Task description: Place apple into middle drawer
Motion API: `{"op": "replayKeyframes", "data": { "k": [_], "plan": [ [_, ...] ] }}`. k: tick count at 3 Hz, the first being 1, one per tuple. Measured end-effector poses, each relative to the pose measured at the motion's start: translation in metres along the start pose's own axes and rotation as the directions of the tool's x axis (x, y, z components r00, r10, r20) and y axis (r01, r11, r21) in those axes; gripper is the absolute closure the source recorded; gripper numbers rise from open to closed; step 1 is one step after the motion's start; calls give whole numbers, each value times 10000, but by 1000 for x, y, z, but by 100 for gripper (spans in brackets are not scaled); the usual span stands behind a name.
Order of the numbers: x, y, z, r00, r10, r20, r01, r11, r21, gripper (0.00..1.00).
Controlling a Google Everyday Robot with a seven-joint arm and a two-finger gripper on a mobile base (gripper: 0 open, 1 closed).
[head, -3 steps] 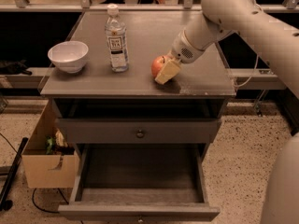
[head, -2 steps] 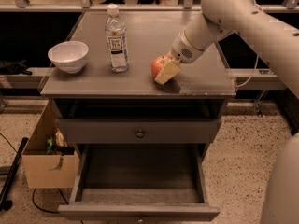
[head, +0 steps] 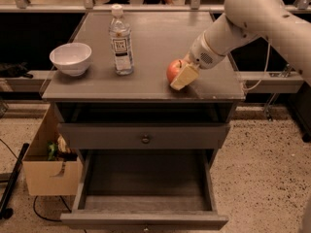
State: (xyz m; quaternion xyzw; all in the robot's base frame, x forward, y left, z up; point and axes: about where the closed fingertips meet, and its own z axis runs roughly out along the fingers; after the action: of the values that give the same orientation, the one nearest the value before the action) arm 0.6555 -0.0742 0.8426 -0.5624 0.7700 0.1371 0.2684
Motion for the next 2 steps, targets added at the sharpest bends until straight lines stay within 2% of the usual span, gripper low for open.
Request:
{"op": "replayKeyframes", "data": {
  "k": [1, 2],
  "plan": [
    [4, 24, -39, 9971, -235, 726, 196, 9983, 545, 100],
    [14, 73, -82, 9865, -460, 1572, 249, 9907, 1337, 100]
  ]
}}
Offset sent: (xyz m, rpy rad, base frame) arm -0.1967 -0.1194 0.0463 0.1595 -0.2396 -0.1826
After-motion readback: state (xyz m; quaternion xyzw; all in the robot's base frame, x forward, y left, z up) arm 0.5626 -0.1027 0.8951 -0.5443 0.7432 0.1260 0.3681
